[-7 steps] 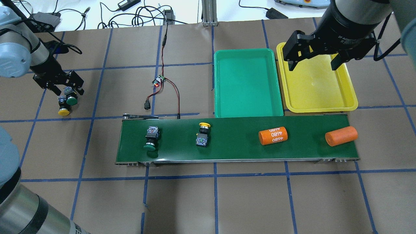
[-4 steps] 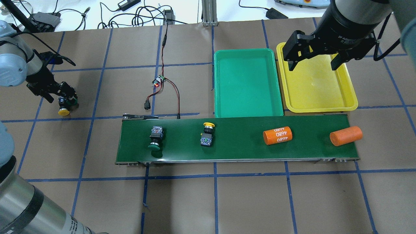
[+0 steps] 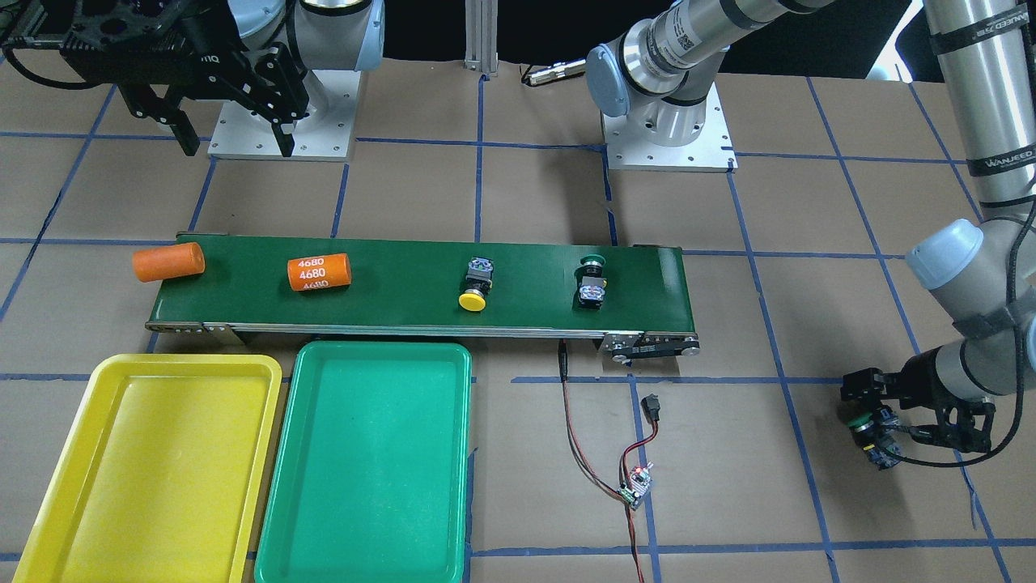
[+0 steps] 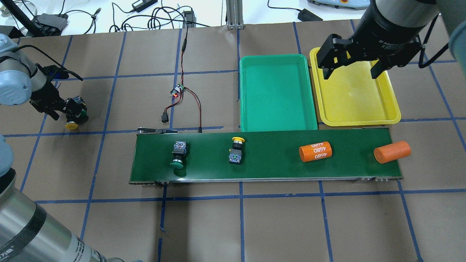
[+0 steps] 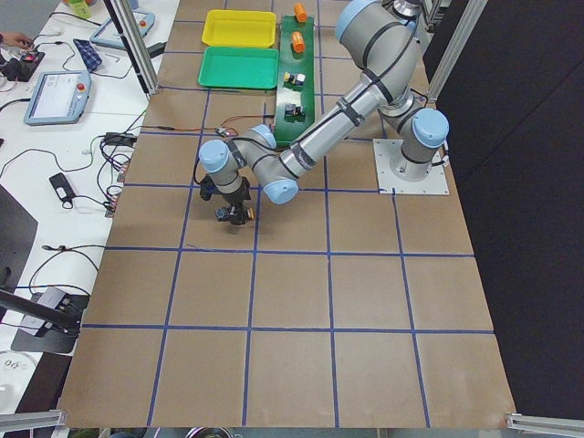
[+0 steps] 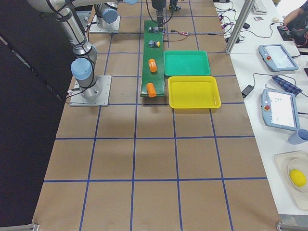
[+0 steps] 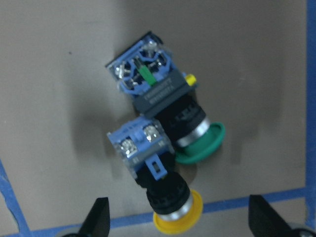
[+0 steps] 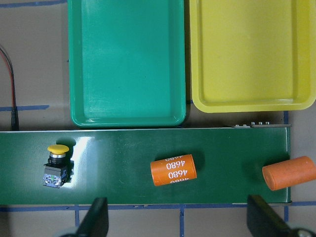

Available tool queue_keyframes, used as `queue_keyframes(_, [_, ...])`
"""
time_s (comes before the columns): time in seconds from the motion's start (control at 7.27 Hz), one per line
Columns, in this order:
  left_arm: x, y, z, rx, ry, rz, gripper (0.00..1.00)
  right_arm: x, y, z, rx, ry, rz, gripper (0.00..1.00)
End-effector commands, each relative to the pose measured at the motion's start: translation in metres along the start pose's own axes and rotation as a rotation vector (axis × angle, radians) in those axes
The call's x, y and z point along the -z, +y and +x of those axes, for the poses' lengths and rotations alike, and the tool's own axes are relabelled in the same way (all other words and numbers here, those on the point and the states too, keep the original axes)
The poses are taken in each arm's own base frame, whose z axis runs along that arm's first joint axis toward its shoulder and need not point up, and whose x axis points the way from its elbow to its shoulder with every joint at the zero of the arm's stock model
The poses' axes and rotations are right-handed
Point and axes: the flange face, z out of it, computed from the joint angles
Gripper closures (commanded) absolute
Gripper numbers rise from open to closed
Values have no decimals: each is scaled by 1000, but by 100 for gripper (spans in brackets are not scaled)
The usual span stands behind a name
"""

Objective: Sort buttons by color to trays
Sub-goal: 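Move the left gripper to the pile and grasp another yellow-capped button, then carry the yellow-capped button onto the belt and release it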

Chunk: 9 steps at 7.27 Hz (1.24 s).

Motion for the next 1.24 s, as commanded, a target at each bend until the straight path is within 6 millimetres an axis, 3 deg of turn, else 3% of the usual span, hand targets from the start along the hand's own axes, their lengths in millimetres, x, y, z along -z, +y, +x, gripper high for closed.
queue_keyframes(0.0, [-6,5,2,-14,0,-7,73,-1,0,0,0,0,-1,0])
queue_keyframes(0.14, [-1,8,3,-13,-3,-5,93,0,0,0,0,0,0,0])
queue_keyframes(0.28, [5,11,5,-12,-8,0,100,0,0,0,0,0,0,0])
queue_keyframes(0.55, [32,31,31,15,9,-21,100,0,0,0,0,0,0,0])
queue_keyframes(0.69, [46,54,57,53,17,-18,100,0,0,0,0,0,2,0])
queue_keyframes(0.83, [55,78,97,74,24,-10,100,0,0,0,0,0,2,0])
queue_keyframes(1.1, [95,101,205,152,15,17,100,-1,0,0,0,0,-1,0])
